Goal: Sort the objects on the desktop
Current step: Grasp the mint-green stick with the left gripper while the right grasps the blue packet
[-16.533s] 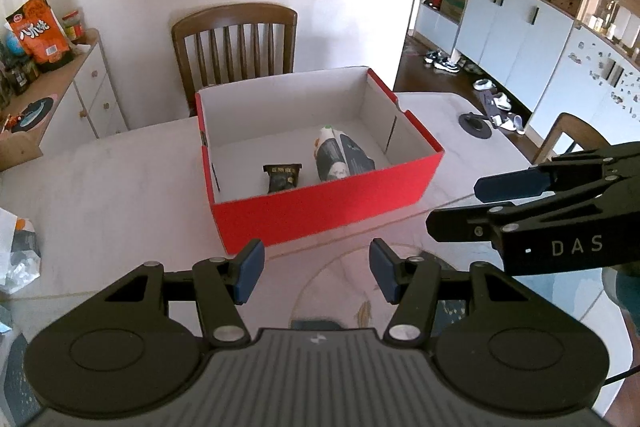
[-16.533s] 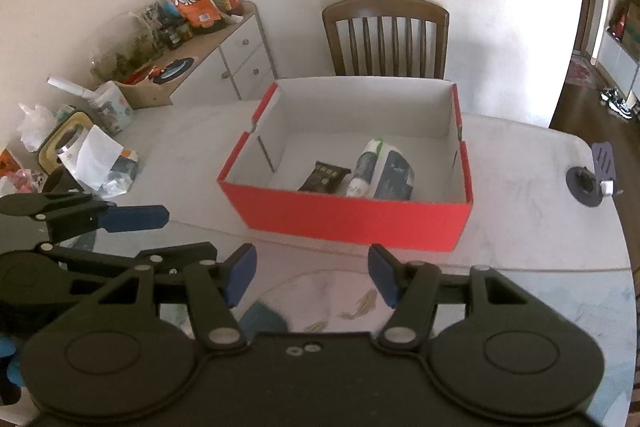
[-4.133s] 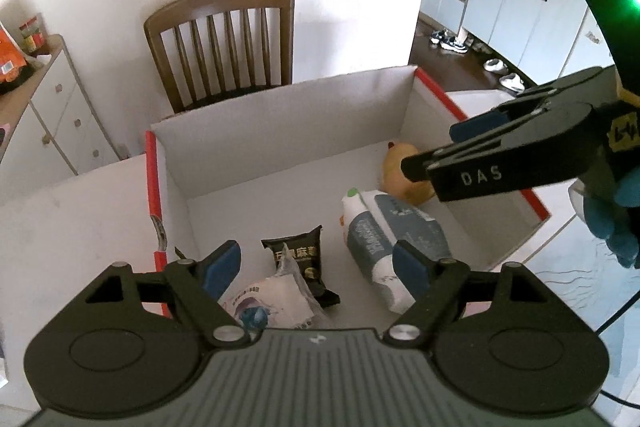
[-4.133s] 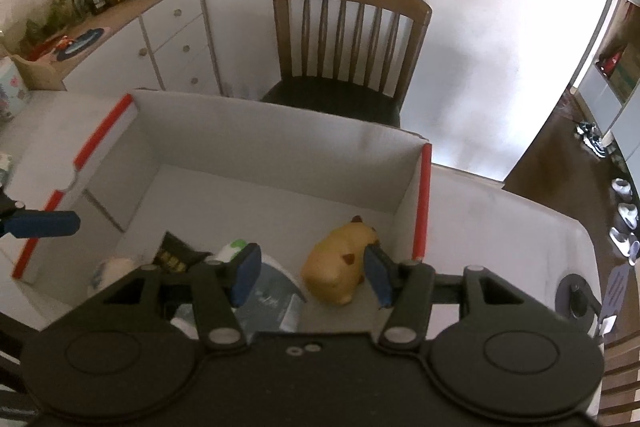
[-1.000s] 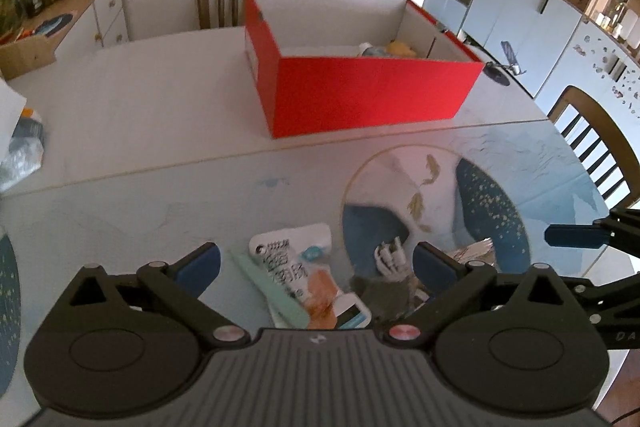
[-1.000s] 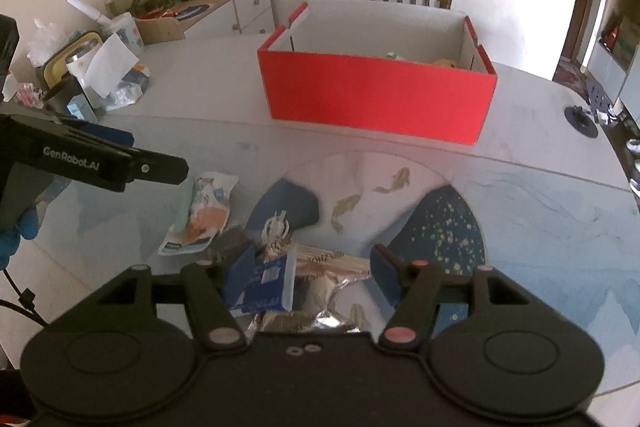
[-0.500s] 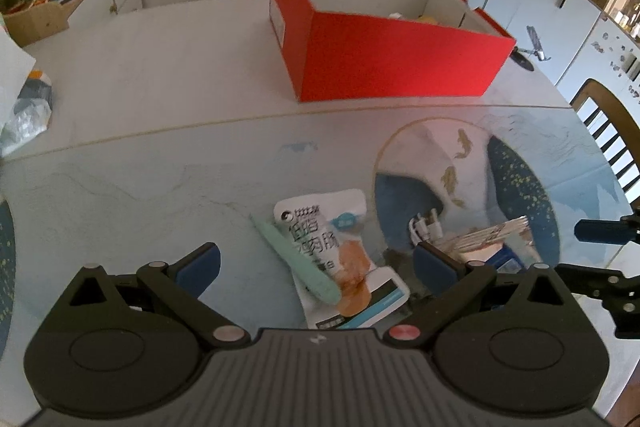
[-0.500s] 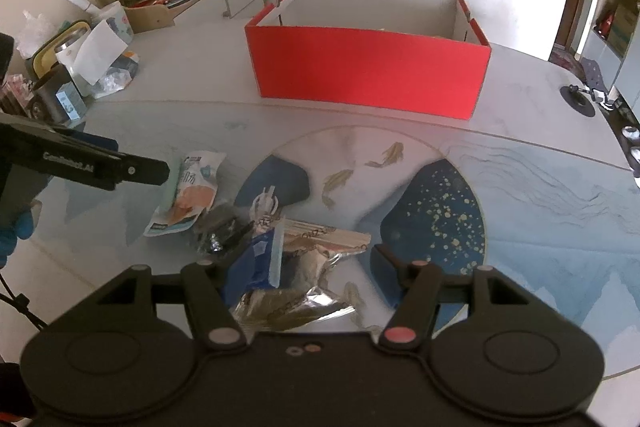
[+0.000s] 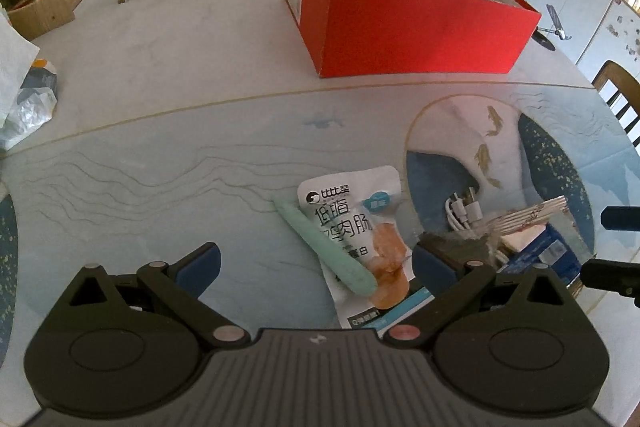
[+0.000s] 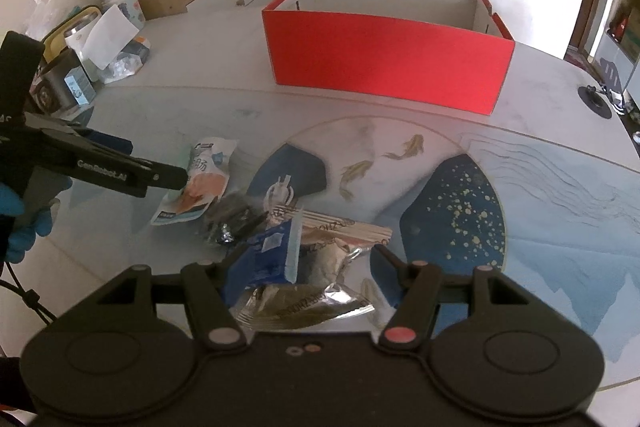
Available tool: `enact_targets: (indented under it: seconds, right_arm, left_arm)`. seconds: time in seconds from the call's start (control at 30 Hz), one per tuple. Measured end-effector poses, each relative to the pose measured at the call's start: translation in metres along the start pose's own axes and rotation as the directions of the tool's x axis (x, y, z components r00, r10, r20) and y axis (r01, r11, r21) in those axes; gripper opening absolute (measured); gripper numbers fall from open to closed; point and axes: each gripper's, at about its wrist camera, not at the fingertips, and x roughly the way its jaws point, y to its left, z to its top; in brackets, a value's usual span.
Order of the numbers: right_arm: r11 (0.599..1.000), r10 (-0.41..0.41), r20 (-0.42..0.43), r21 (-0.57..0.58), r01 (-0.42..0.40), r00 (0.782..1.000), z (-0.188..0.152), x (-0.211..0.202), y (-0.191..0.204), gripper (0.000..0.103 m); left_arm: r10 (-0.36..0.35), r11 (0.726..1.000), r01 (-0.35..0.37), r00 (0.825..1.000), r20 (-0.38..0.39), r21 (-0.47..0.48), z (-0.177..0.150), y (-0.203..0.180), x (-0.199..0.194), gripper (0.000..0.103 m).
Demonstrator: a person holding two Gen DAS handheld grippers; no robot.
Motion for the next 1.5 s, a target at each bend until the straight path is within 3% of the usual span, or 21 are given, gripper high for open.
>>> enact_targets:
  seconds: [0.27,0.5,0.9,1.0,1.1,1.37,1.5]
  right_arm:
    - [0.998,0.006,-0.008,-0.059,-0.006,1.000,0.001,0.008,0.013,0.064]
    - [0.996,0.013,-0.011,-0.089,-0.014,1.000,0.003,0.015,0.021,0.064]
    - [0.994,0.021,-0.025,-0.106,-0.023,0.999,0.007,0.022,0.022,0.062]
    - [0.994,0.023,-0.027,-0.110,-0.025,0.999,0.008,0.023,0.021,0.062]
    - [0.993,0.025,-0.030,-0.113,-0.029,0.999,0.009,0.025,0.021,0.062]
    - [0.992,0.035,-0.047,-0.124,-0.040,0.998,0.010,0.030,0.022,0.062]
    - [0.991,0.036,-0.053,-0.130,-0.043,0.998,0.010,0.031,0.023,0.061]
  left_arm:
    - [0.012,1.000,-0.012,1.000,-0.001,-0.003,-0.001,0.002,0.007,0.102]
    - [-0.003,1.000,0.003,1.000,-0.019,-0.013,-0.004,0.004,0.014,0.089]
    - [0.026,0.999,-0.027,1.000,-0.017,-0.043,-0.009,0.023,0.016,0.089]
    - [0.028,0.998,-0.029,0.999,-0.016,-0.054,-0.009,0.028,0.015,0.081]
    - [0.026,0.998,-0.027,0.999,-0.020,-0.063,-0.009,0.032,0.016,0.080]
    - [-0.005,0.999,0.005,1.000,-0.005,-0.033,-0.003,0.021,0.020,0.079]
    - [0.023,1.000,-0.023,1.000,-0.013,-0.004,-0.001,0.018,0.026,0.074]
